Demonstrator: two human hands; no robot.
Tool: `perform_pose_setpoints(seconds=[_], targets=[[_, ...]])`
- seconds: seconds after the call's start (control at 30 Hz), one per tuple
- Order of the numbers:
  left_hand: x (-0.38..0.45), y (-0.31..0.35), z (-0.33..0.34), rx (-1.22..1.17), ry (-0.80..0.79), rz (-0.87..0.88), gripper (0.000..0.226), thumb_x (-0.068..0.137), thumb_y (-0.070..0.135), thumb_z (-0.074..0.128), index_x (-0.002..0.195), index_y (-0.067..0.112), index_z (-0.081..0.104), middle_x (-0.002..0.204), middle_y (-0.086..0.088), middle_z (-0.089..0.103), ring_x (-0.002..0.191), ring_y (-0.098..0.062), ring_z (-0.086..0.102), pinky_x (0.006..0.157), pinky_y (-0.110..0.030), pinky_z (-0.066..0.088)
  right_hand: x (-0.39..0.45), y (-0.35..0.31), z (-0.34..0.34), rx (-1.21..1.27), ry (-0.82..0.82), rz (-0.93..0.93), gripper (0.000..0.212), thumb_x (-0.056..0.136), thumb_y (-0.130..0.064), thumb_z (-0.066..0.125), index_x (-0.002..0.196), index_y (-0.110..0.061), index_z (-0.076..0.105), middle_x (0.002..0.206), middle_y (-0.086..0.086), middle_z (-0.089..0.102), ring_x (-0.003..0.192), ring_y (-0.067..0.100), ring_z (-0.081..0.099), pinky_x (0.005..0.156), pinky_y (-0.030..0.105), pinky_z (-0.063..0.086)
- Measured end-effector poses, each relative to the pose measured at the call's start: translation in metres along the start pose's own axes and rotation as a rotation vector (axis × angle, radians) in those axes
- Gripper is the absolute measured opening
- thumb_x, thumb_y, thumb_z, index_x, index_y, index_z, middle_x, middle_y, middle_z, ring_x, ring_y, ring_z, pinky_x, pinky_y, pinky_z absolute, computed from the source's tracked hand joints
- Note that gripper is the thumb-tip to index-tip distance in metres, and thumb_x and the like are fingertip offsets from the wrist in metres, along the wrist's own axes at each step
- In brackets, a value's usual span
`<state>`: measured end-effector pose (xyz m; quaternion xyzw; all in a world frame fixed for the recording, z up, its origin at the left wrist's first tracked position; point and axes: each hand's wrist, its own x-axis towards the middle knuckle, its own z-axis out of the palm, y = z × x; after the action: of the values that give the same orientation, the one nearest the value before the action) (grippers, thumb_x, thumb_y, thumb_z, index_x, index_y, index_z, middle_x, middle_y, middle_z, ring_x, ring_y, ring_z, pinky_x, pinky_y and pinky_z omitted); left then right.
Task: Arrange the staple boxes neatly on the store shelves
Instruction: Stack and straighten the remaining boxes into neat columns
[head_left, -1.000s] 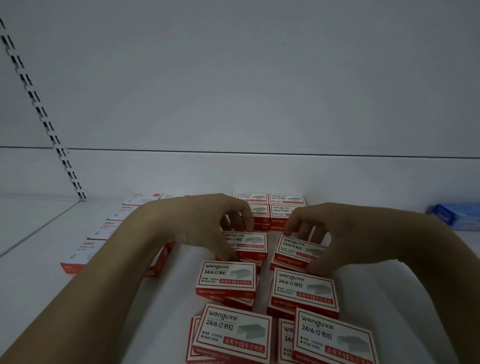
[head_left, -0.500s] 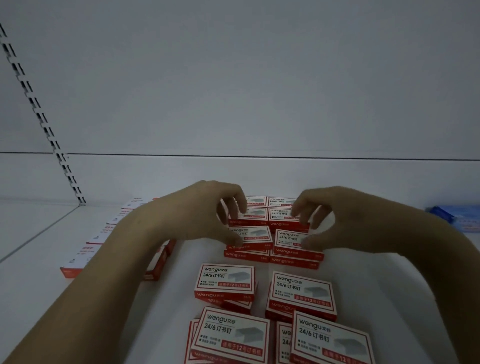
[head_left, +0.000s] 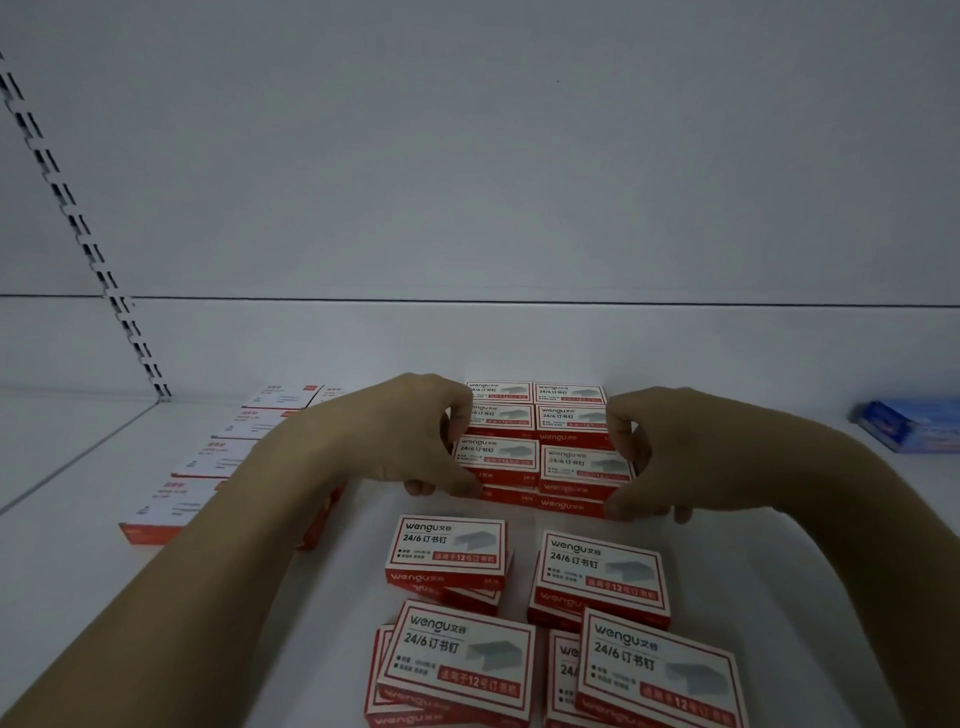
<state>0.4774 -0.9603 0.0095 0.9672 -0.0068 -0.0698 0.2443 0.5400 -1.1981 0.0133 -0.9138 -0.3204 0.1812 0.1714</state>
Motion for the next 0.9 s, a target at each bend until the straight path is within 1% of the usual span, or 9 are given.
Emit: perform_pose_setpoints(seconds=[0.07,0.13,0.3,0.47,0.63,0.73,0.8,0.87,0.9], targets=[[0.001,0.0,0.002,0.056,0.074,0.025,0.039,0.07,0.025,0.083,0.073,0.016,0.045,0.07,0.003,0.068,0.05,-0.01,0.064,0.053,-0.023,0.053,0.003,0.001,0.002,-0.08,0.103,-0.03,0.031,0.079,-0.029,0.075,0.088,-0.015,0.049,0.11,-0.004,0.058,0.087,0.016,0.064,0.066,0.028,0.06],[0.002,0.0,0.002,0.071,0.101,0.035,0.038,0.07,0.026,0.083,0.073,0.016,0.045,0.071,0.004,0.068,0.05,-0.01,0.064,0.052,-0.024,0.053,0.004,0.0,0.003,-0.156,0.169,-0.045,0.032,0.081,-0.031,0.073,0.077,-0.019,0.043,0.108,-0.004,0.056,0.091,0.015,0.06,0.071,0.028,0.06],[0.003,-0.004,0.002,0.072,0.068,0.027,0.043,0.066,0.032,0.086,0.075,0.016,0.047,0.076,0.004,0.068,0.05,-0.008,0.062,0.051,-0.021,0.05,0.005,0.002,0.003,-0.147,0.149,-0.05,0.033,0.082,-0.03,0.072,0.076,-0.019,0.042,0.113,-0.004,0.056,0.095,0.015,0.059,0.074,0.029,0.06],[0.006,-0.006,0.003,0.057,0.073,0.033,0.042,0.067,0.029,0.086,0.073,0.016,0.046,0.071,0.005,0.066,0.048,-0.005,0.06,0.049,-0.02,0.046,0.01,0.008,0.004,-0.137,0.149,-0.061,0.029,0.082,-0.033,0.072,0.085,-0.016,0.049,0.118,-0.004,0.057,0.094,0.013,0.06,0.073,0.025,0.059],[0.007,-0.007,0.003,0.047,0.058,0.03,0.043,0.066,0.03,0.086,0.073,0.016,0.046,0.069,0.005,0.065,0.05,-0.006,0.06,0.049,-0.02,0.047,0.011,0.01,0.004,-0.041,0.119,-0.044,0.032,0.081,-0.029,0.075,0.079,-0.017,0.045,0.116,-0.005,0.056,0.094,0.016,0.062,0.069,0.026,0.06],[0.003,-0.009,-0.001,-0.156,-0.004,-0.044,0.049,0.063,0.03,0.088,0.088,0.014,0.049,0.075,0.001,0.071,0.061,-0.013,0.067,0.06,-0.026,0.056,0.011,0.012,0.0,0.089,0.058,-0.01,0.033,0.077,-0.028,0.078,0.087,-0.014,0.05,0.107,-0.004,0.062,0.084,0.016,0.067,0.067,0.027,0.061],[0.001,-0.012,-0.006,-0.287,-0.002,-0.096,0.057,0.063,0.044,0.083,0.103,0.017,0.051,0.084,-0.002,0.074,0.071,-0.016,0.07,0.075,-0.032,0.06,0.007,0.013,-0.007,0.237,0.049,0.031,0.038,0.074,-0.037,0.077,0.094,-0.016,0.053,0.097,-0.002,0.067,0.079,0.015,0.069,0.068,0.027,0.06],[0.0,-0.012,-0.009,-0.361,0.066,-0.119,0.07,0.064,0.067,0.064,0.114,0.02,0.054,0.098,-0.002,0.073,0.084,-0.015,0.072,0.086,-0.035,0.057,0.006,0.014,-0.013,0.391,0.189,0.088,0.044,0.075,-0.051,0.067,0.099,-0.016,0.056,0.094,0.002,0.069,0.081,0.017,0.07,0.073,0.032,0.06],[0.0,-0.01,-0.009,-0.406,0.082,-0.124,0.073,0.067,0.074,0.053,0.117,0.02,0.056,0.104,-0.002,0.072,0.089,-0.014,0.071,0.089,-0.035,0.056,0.006,0.015,-0.015,0.473,0.27,0.123,0.043,0.081,-0.053,0.062,0.1,-0.015,0.057,0.096,0.005,0.069,0.082,0.018,0.07,0.074,0.033,0.06]])
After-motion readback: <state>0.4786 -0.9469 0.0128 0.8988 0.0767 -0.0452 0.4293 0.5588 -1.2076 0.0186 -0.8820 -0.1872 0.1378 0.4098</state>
